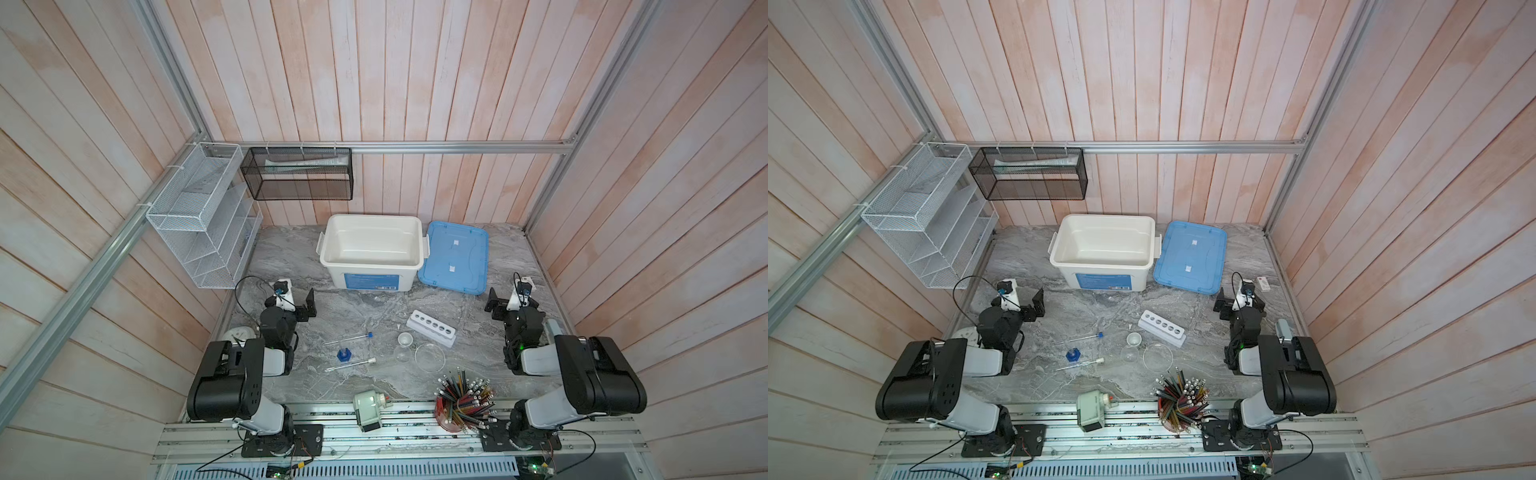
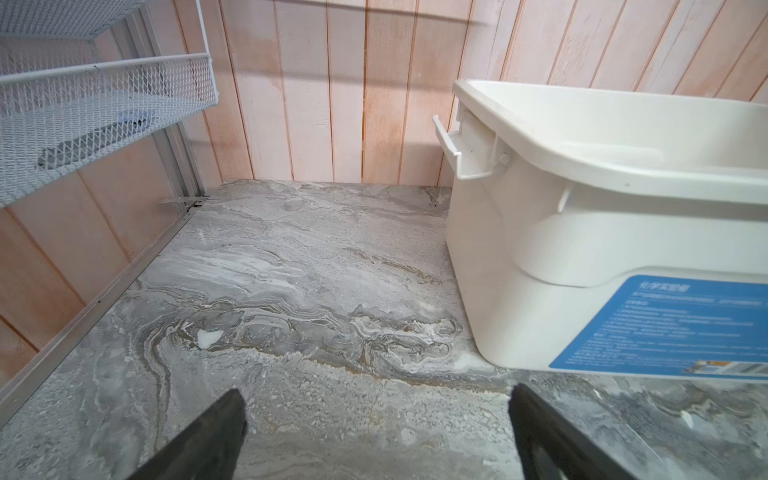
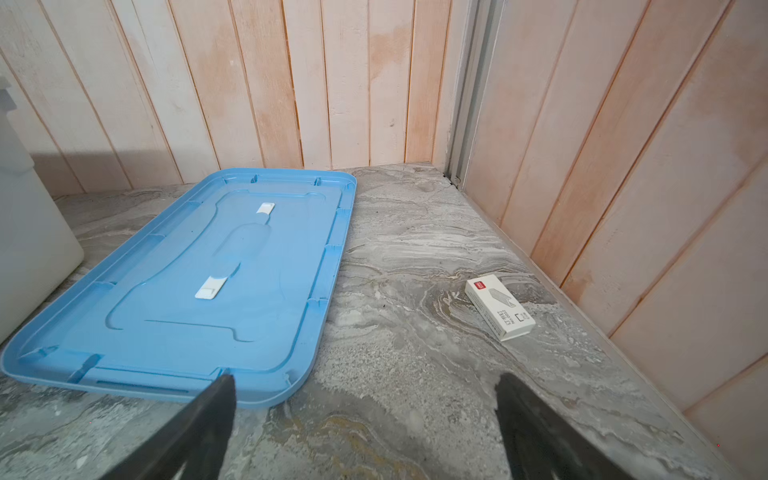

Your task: Organize the chemistry lab equipment

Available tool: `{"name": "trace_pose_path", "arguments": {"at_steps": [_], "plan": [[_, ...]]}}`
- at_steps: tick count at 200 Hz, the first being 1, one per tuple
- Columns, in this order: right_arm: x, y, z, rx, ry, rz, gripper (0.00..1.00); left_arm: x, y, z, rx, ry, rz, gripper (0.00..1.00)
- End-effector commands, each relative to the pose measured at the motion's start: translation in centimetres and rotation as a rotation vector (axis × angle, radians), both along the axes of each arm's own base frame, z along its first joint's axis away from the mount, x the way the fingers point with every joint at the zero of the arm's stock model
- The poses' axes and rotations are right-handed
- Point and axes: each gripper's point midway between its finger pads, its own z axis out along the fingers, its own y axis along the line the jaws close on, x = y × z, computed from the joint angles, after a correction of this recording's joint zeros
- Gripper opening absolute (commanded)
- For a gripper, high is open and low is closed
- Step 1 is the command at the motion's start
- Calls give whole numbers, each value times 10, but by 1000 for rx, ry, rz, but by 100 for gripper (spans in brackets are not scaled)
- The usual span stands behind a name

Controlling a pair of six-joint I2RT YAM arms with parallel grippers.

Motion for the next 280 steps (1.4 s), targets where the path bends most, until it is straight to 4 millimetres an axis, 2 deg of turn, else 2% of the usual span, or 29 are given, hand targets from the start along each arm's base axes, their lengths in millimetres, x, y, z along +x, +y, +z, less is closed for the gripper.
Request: {"name": "trace_pose_path", "arguments": {"at_steps": [1,250,266,271,280], "plan": [[4,-1,5,-10,-10,1,98,6,0,5,11,-12,4,100],[4,-1,4,-6,-9,8,98,5,-1,5,9,-11,3,100],[4,-1,5,-6,-9,7,90,5,-1,6,8,-17,2,90],[4,-1,4,-7,-9,7,87,5,0,12,6,-38,11,87],[4,-3,14,1,-50,-1,83,6,3,19,7,-28,29,84]]}}
